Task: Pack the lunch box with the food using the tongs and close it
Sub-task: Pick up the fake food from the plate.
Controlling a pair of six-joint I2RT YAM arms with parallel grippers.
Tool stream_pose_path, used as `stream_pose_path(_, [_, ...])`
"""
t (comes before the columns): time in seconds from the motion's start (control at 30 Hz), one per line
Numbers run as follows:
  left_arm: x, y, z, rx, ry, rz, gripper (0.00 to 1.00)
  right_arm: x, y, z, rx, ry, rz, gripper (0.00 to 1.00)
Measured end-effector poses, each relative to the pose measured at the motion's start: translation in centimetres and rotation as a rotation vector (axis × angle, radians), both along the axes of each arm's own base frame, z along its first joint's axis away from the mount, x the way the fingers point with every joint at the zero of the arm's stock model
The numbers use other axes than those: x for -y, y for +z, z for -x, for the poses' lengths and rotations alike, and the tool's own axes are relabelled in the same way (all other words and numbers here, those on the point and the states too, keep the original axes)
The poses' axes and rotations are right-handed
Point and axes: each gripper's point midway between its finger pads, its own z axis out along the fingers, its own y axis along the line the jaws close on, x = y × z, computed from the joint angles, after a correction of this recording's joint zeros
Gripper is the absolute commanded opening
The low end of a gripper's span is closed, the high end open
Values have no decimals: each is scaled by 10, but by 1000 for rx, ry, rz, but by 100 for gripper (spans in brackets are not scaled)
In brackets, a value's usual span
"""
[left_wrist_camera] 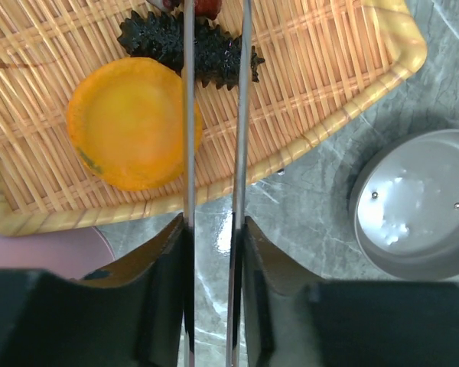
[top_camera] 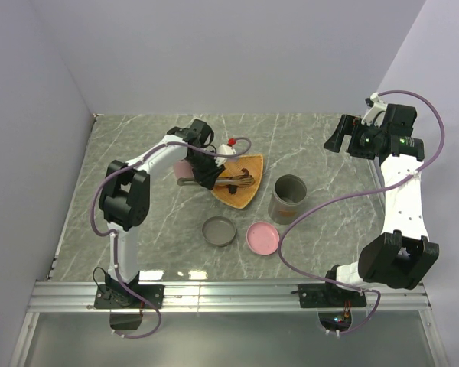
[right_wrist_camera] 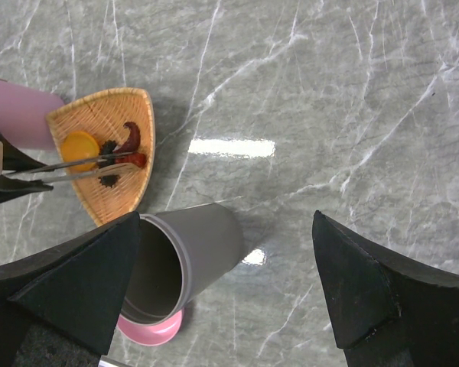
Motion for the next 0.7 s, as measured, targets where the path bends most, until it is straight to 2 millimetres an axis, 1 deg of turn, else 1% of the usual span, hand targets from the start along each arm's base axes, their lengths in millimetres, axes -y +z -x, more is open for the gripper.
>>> stream_pose_path(0.17, [0, 1, 0, -1, 3, 1, 20, 0, 0, 0, 0, 0, 0, 100])
stream_pose_path(0.2, [0, 2, 0, 0, 4, 2, 16, 0, 0, 0, 0, 0, 0, 100])
stream_pose_path(0.27, [0, 7, 1, 3, 11, 8, 12, 0, 0, 0, 0, 0, 0, 100])
stream_pose_path(0.33, [-2, 17, 1, 10, 25, 21, 6, 0, 0, 0, 0, 0, 0, 100])
stream_pose_path(0.37, [-4, 25, 2, 15, 35, 33, 3, 0, 0, 0, 0, 0, 0, 100])
stream_pose_path(0.47, [-7, 51, 3, 46, 60, 72, 1, 0, 0, 0, -1, 1, -1, 100])
stream_pose_path(0.57, [-10, 86, 6, 91, 84, 125, 0, 0, 0, 0, -1, 1, -1, 100])
stream_pose_path(0.63, [-7, 110, 10, 111, 92, 169, 0, -1, 0, 0, -2, 2, -3, 100])
stream_pose_path(0.7, [0, 134, 13, 131, 89, 222, 0, 0, 0, 1, -2, 1, -4, 100])
